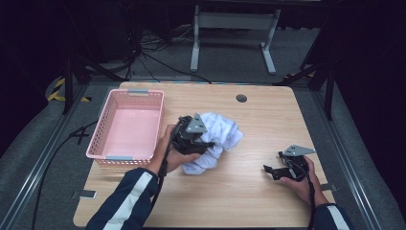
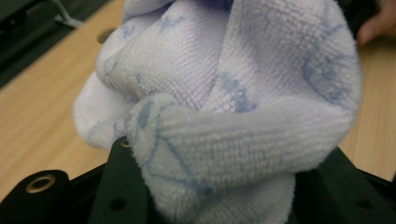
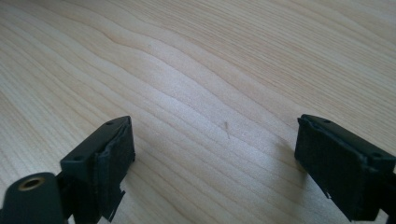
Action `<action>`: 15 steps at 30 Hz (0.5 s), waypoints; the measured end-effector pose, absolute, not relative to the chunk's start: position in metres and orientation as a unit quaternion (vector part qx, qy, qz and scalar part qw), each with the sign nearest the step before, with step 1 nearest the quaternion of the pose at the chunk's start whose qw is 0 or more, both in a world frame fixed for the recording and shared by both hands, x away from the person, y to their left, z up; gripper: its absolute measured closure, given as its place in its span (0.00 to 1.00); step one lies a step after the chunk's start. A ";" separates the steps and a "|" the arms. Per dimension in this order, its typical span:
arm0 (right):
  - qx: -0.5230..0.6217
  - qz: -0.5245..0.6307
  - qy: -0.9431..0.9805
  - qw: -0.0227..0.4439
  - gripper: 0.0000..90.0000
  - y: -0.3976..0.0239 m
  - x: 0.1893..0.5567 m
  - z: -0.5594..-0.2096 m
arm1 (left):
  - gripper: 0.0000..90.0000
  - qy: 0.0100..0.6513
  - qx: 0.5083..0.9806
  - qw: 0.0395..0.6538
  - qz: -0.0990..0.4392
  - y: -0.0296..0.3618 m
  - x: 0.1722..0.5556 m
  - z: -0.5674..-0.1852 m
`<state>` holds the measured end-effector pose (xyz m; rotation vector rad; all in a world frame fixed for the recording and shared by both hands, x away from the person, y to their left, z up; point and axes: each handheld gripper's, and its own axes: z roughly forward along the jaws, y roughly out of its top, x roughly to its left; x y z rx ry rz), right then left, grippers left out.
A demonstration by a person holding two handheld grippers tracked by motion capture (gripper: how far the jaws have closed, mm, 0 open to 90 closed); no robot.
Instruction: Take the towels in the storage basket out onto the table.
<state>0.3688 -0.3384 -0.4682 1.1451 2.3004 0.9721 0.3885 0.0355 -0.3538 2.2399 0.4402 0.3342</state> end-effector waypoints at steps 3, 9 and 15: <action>0.408 0.347 0.821 0.196 0.14 -0.338 0.369 -0.468 | 0.61 0.157 0.908 0.375 0.108 0.019 0.385 -0.381; 0.408 0.347 0.821 0.196 0.14 -0.338 0.369 -0.468 | 0.42 0.143 0.920 0.359 0.063 0.005 0.379 -0.405; 0.409 0.347 0.821 0.197 0.14 -0.338 0.369 -0.468 | 0.18 0.150 0.908 0.382 0.084 0.033 0.357 -0.390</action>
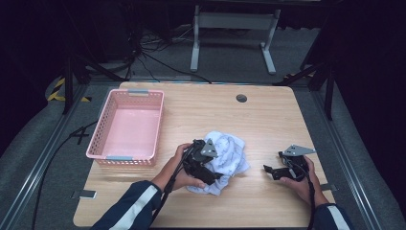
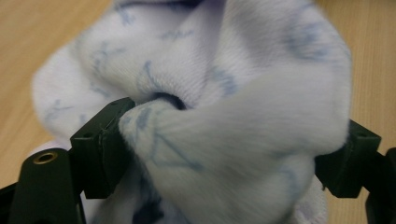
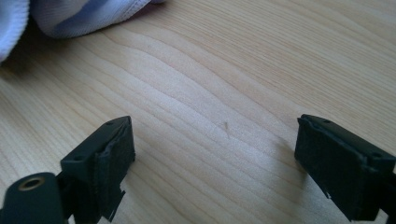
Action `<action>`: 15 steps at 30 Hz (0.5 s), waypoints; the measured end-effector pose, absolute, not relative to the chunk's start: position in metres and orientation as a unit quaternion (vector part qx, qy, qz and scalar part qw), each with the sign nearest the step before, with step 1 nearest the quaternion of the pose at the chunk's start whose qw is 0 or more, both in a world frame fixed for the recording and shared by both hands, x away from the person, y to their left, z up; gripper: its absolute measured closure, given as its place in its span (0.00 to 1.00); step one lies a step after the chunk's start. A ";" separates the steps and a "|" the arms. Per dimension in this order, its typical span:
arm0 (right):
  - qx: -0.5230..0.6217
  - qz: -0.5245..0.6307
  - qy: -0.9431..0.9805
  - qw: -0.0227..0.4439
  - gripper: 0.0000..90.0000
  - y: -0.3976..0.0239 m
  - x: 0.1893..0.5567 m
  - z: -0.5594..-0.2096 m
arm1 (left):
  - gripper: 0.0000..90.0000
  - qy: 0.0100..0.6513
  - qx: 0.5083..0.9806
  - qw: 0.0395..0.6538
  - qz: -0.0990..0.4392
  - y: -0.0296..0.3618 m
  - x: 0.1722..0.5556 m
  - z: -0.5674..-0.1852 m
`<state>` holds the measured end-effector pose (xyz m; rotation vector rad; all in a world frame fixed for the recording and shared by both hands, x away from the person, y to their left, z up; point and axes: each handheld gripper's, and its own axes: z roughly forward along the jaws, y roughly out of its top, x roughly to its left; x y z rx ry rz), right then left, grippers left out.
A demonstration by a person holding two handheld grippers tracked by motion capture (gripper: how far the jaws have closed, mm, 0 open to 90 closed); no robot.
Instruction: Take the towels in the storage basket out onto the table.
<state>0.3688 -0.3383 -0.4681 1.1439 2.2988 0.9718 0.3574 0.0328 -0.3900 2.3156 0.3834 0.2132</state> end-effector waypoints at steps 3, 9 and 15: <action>0.411 0.346 0.821 0.194 0.21 -0.337 0.367 -0.466 | 0.18 0.157 0.903 0.387 0.102 0.052 0.342 -0.385; 0.373 0.385 0.823 0.185 0.38 -0.320 0.353 -0.448 | 0.18 0.181 0.893 0.398 0.106 0.088 0.318 -0.393; 0.296 0.431 0.840 0.144 0.45 -0.290 0.332 -0.430 | 0.22 0.203 0.897 0.385 0.082 0.100 0.318 -0.420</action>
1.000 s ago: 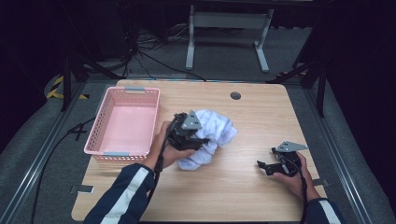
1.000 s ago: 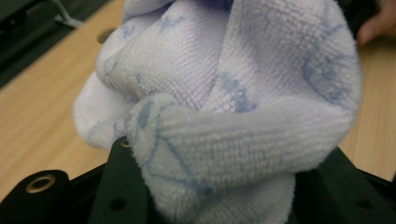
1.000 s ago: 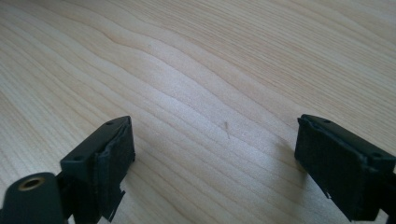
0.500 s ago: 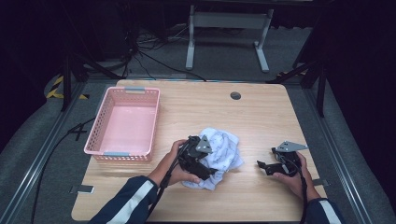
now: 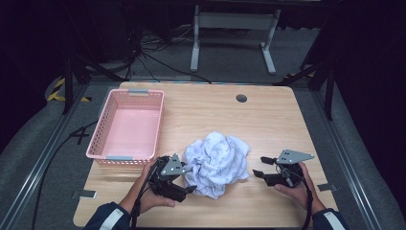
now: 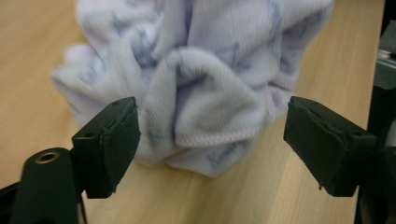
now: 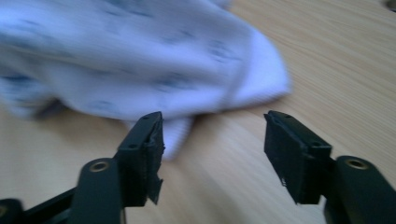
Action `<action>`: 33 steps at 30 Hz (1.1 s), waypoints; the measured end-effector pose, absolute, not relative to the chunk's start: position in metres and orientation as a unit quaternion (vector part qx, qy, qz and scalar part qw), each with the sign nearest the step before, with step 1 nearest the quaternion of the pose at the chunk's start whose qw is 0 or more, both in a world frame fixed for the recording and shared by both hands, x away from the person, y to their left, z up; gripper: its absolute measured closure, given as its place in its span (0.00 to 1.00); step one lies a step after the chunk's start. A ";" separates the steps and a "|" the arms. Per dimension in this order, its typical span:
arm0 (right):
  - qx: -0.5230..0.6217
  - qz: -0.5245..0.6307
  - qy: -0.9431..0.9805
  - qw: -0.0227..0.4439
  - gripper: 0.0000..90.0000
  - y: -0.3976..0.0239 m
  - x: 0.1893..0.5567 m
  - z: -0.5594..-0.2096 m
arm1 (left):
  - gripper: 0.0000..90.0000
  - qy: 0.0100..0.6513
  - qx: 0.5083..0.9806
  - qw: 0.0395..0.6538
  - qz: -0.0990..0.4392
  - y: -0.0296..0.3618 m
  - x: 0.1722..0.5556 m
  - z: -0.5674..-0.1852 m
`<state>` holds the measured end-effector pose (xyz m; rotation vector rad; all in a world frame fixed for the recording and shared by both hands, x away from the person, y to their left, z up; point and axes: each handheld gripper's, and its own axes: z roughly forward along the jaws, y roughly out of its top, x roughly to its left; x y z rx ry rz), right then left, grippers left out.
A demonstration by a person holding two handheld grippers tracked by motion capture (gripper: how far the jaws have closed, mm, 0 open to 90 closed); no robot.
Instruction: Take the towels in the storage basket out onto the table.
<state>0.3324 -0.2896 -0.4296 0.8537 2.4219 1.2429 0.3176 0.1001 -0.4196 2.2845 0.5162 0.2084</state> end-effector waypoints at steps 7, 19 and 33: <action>0.259 0.389 0.875 0.129 0.41 -0.246 0.322 -0.442 | 0.23 0.215 0.903 0.366 0.066 0.087 0.327 -0.449; 0.247 0.343 0.883 0.203 0.94 -0.228 0.345 -0.448 | 0.85 0.210 0.897 0.369 0.125 0.101 0.331 -0.441; 0.343 0.373 0.813 0.287 0.97 -0.287 0.359 -0.414 | 0.91 0.247 0.865 0.401 0.175 0.145 0.316 -0.411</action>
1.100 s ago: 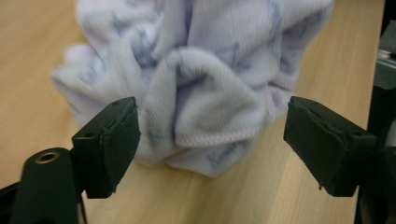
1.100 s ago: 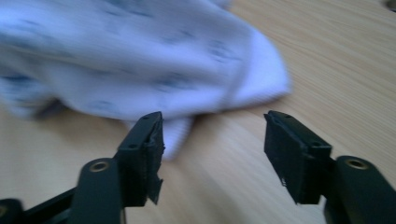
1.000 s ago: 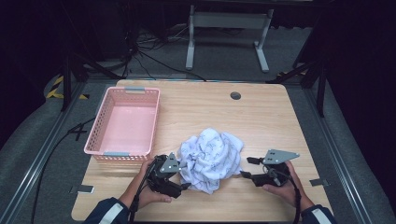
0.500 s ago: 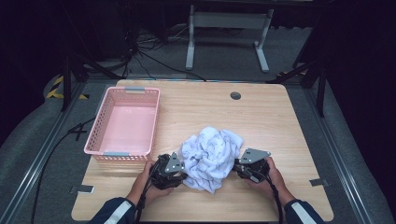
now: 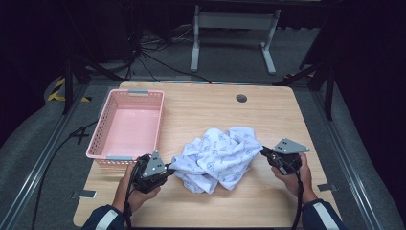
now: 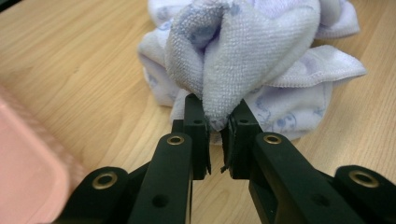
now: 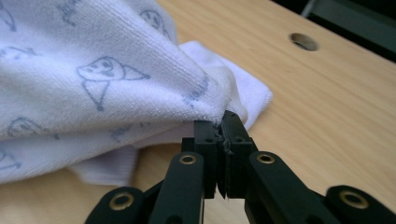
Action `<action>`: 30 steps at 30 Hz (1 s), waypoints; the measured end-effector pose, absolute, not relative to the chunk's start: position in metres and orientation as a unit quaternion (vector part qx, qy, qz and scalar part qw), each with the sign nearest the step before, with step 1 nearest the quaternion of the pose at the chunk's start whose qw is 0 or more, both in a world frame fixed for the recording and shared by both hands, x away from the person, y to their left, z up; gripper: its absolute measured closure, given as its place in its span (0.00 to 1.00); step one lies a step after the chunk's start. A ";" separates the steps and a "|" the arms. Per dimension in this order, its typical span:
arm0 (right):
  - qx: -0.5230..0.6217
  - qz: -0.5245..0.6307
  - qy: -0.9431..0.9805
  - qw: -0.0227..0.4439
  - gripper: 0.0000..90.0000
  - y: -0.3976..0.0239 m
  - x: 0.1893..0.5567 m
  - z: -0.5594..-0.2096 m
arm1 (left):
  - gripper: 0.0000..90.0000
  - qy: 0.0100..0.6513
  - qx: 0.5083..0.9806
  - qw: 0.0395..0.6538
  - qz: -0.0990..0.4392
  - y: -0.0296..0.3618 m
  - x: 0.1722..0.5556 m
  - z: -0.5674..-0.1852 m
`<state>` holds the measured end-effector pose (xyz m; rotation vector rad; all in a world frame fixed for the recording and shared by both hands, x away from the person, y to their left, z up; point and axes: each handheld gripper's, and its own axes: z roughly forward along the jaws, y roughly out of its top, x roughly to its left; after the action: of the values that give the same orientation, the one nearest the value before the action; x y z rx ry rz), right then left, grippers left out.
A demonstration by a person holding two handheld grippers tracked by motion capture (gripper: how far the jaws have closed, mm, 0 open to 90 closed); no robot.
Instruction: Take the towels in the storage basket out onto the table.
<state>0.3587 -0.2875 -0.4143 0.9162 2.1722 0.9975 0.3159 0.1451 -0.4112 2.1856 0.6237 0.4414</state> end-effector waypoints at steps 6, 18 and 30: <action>0.416 0.351 0.781 0.307 0.97 -0.317 0.376 -0.414 | 0.92 0.262 0.858 0.402 0.182 0.164 0.306 -0.409; 0.445 0.324 0.790 0.272 0.80 -0.322 0.391 -0.424 | 0.71 0.275 0.858 0.401 0.166 0.171 0.285 -0.417; 0.282 0.385 0.838 0.265 0.54 -0.266 0.344 -0.393 | 0.56 0.183 0.875 0.437 0.099 0.116 0.260 -0.421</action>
<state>0.3438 -0.2664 -0.3928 0.7627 2.2637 1.0407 0.2605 0.1162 -0.4210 2.1762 0.4560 0.2454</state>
